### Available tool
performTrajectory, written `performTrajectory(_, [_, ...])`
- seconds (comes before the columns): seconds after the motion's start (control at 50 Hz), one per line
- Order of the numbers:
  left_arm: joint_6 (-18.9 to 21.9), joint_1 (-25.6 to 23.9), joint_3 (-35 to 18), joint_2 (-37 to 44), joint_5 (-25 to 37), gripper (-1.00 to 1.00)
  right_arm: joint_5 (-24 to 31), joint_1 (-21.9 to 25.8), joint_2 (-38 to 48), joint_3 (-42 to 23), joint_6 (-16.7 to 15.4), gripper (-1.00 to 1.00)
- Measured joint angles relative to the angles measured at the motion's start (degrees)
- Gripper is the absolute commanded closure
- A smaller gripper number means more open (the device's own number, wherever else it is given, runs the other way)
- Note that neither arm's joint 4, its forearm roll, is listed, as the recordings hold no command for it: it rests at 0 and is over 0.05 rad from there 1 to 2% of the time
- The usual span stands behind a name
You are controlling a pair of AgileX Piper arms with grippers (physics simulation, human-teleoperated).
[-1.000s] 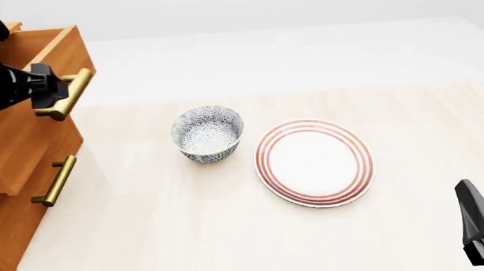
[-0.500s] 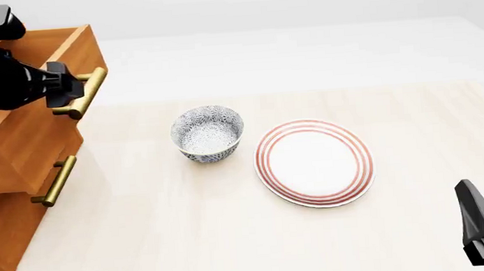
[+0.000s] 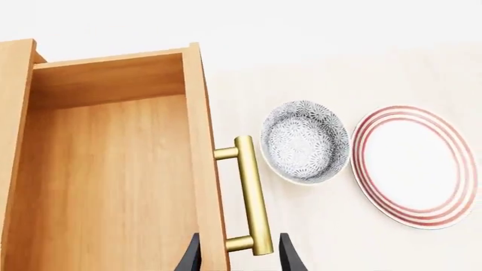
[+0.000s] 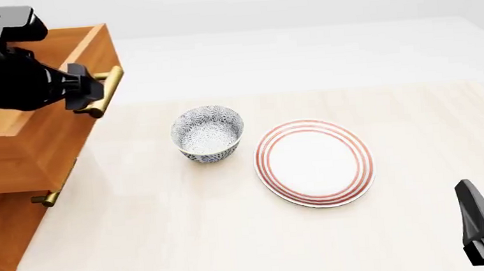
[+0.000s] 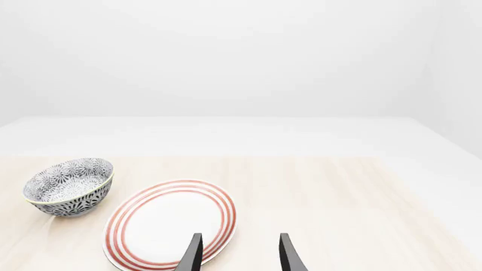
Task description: Open the top drawer of the cabinet.
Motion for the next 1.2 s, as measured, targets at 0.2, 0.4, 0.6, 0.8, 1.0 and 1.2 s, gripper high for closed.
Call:
performTrajectory(0.2, [-0.32, -1.89, 0.02, 0.35, -0.01, -1.0, 0.0, 0.0, 0.0, 0.0, 0.0, -1.0])
performTrajectory(0.4, [-0.57, -3.86, -0.27, 0.79, -0.06, -1.0, 0.0, 0.0, 0.0, 0.0, 0.0, -1.0])
performTrajectory(0.6, [-0.72, -5.83, -0.48, 1.06, -0.13, -1.0, 0.0, 0.0, 0.0, 0.0, 0.0, -1.0])
performTrajectory(0.8, [-0.71, -7.38, -0.73, 1.01, 0.13, -1.0, 0.0, 0.0, -0.01, 0.0, 0.0, -1.0])
performTrajectory(1.0, [-0.23, -8.03, -1.33, 0.19, 0.61, -1.0, 0.0, 0.0, 0.0, 0.0, 0.0, -1.0])
performTrajectory(1.2, [0.15, -8.48, -2.16, -1.19, 1.33, -1.0, 0.0, 0.0, 0.0, 0.0, 0.0, -1.0])
